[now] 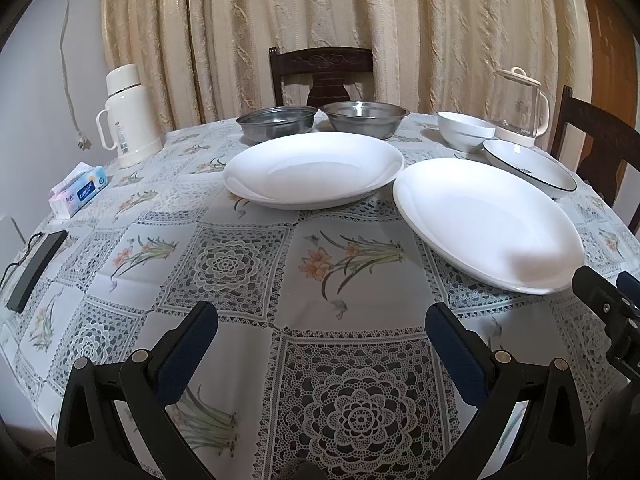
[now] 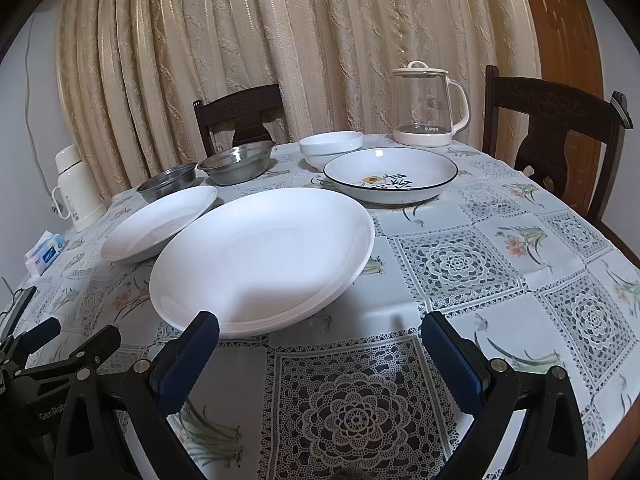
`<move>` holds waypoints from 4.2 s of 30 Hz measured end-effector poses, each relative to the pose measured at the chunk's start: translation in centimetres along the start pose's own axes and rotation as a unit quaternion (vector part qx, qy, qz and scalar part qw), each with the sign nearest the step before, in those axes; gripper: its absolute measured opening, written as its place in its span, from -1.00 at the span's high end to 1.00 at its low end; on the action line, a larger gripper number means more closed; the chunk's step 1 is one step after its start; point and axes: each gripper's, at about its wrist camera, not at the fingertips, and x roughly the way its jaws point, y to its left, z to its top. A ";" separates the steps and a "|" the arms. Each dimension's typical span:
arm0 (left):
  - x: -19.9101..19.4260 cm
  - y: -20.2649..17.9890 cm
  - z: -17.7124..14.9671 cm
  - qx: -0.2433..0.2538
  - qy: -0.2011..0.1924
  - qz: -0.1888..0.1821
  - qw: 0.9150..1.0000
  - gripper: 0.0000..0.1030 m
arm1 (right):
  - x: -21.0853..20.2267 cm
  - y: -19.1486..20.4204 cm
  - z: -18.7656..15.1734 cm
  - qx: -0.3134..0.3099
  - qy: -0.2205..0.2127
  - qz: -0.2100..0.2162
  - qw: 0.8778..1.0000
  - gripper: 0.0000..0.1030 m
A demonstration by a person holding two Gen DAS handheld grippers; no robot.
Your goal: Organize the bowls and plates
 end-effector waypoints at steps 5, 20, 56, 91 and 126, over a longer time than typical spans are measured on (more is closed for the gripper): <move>0.0 0.0 0.0 0.000 0.002 -0.001 1.000 -1.00 | 0.0 -0.1 -0.1 0.003 0.002 0.001 1.000 -1.00; 0.2 0.0 -0.1 0.001 0.004 -0.002 1.000 -1.00 | 0.0 -0.2 -0.1 0.004 0.003 0.002 1.000 -1.00; 2.0 4.8 3.2 -0.082 0.077 -0.050 0.992 -1.00 | -0.5 -1.1 2.7 0.018 0.016 0.008 1.000 -1.00; 11.8 13.5 11.5 -0.179 0.082 -0.028 0.980 -1.00 | 8.5 6.0 11.1 -0.011 0.136 0.077 0.988 -1.00; 16.9 15.2 12.0 -0.220 0.068 -0.096 0.968 -1.00 | 24.9 12.8 15.4 -0.036 0.259 0.120 0.958 -1.00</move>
